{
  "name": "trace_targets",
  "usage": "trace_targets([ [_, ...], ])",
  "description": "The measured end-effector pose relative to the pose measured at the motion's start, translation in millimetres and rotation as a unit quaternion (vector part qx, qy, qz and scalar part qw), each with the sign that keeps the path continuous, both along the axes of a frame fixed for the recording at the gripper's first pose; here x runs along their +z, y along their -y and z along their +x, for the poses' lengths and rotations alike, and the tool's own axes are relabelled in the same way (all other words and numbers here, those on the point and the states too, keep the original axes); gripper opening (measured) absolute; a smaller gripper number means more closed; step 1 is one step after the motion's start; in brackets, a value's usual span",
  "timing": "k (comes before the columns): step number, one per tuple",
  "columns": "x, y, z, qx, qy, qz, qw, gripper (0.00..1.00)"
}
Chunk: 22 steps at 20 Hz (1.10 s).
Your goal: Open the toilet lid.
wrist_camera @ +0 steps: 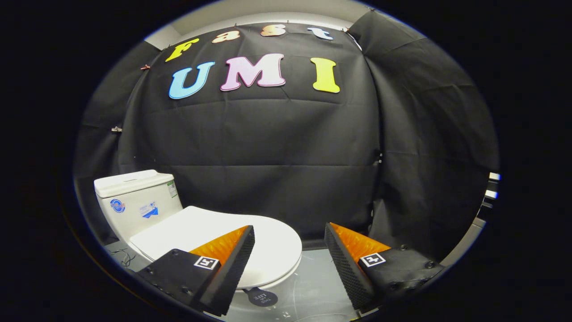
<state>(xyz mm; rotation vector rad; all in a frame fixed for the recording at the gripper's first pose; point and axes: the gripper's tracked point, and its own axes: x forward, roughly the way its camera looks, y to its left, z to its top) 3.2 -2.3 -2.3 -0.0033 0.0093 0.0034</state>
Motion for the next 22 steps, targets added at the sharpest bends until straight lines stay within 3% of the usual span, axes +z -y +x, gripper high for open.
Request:
trace_targets([
  [22,-8,4,1,-0.003,-0.021,0.014,1.0,0.99],
])
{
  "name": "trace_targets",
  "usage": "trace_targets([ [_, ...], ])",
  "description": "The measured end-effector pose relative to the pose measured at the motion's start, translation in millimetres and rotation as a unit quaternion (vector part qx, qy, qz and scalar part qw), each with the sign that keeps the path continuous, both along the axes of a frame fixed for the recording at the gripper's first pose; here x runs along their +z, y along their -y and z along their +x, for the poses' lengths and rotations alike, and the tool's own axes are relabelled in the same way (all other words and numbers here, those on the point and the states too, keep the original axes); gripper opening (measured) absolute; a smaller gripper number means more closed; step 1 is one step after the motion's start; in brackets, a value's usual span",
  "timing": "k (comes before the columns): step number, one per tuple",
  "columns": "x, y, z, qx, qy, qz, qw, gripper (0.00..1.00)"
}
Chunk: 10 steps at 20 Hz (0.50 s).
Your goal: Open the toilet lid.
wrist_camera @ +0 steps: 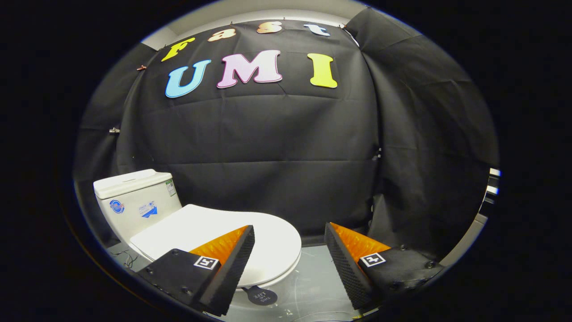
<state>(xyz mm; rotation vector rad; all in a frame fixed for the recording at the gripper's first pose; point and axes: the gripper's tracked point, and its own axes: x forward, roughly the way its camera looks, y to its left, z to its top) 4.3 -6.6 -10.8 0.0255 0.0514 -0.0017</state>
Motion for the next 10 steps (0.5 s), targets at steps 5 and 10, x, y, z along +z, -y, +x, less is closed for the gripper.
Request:
trace_targets([
  [5,-15,-6,1,0.018,-0.037,0.076,0.996,0.99],
  [10,-56,-8,1,0.02,-0.128,0.239,0.962,0.99],
])
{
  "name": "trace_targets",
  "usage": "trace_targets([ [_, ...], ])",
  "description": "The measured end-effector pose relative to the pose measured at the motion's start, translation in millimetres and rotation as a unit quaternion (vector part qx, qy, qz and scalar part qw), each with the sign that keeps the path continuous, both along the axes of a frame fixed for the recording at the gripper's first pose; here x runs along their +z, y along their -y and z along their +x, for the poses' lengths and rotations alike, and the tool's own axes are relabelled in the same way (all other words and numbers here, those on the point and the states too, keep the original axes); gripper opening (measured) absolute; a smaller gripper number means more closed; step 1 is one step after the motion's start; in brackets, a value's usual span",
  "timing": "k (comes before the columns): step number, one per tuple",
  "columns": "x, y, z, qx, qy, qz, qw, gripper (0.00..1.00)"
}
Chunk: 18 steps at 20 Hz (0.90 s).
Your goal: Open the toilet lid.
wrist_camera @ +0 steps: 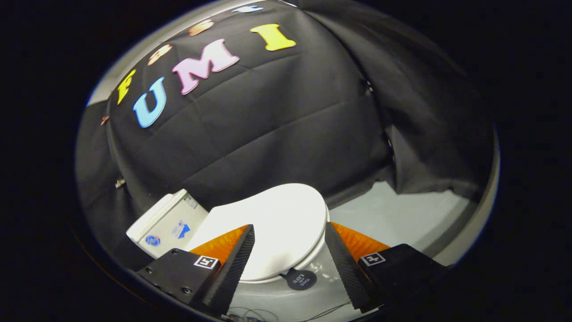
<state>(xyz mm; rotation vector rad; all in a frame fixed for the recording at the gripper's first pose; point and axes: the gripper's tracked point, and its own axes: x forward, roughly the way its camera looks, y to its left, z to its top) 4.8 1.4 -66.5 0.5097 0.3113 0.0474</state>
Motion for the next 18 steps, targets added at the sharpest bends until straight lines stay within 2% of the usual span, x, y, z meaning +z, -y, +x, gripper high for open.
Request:
trace_targets([
  [5,-26,7,-2,-0.018,-0.061,0.072,0.995,0.99],
  [9,-45,2,-12,-0.012,-0.107,0.124,0.986,0.98],
  [14,-78,-5,-29,-0.017,-0.174,0.196,0.965,0.96],
  [16,-85,-8,-33,-0.023,-0.191,0.228,0.954,0.9],
  [18,-92,-8,-32,-0.028,-0.199,0.25,0.947,0.9],
])
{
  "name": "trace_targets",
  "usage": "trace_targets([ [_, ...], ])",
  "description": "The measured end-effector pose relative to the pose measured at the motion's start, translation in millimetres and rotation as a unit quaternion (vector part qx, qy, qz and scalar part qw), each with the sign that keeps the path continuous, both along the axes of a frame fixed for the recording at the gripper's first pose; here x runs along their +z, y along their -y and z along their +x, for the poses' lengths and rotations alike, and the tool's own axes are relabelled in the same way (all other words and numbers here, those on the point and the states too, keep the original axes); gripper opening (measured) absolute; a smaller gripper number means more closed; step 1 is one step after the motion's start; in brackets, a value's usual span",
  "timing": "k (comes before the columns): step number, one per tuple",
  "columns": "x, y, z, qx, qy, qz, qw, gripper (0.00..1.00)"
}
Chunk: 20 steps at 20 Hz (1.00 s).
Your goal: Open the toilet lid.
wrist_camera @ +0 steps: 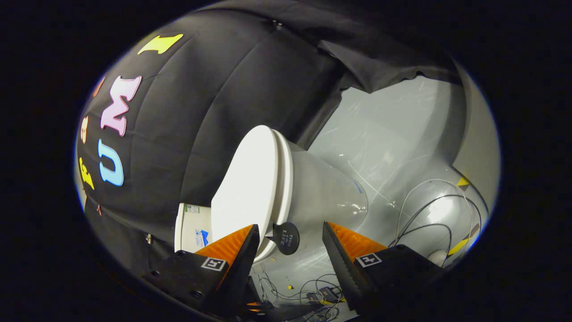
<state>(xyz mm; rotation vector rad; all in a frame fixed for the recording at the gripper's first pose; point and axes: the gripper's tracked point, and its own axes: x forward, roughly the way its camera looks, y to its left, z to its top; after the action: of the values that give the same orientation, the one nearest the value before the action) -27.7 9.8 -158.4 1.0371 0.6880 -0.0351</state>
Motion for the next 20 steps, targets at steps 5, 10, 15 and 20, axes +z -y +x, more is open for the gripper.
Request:
trace_targets([
  [5,-3,-9,6,-0.004,-0.004,0.037,0.999,0.62],
  [10,-7,-14,10,-0.007,-0.009,0.08,0.997,0.46],
  [15,-10,-20,9,-0.012,-0.016,0.121,0.992,0.26],
  [20,-9,-21,11,-0.012,-0.004,0.136,0.991,0.16],
])
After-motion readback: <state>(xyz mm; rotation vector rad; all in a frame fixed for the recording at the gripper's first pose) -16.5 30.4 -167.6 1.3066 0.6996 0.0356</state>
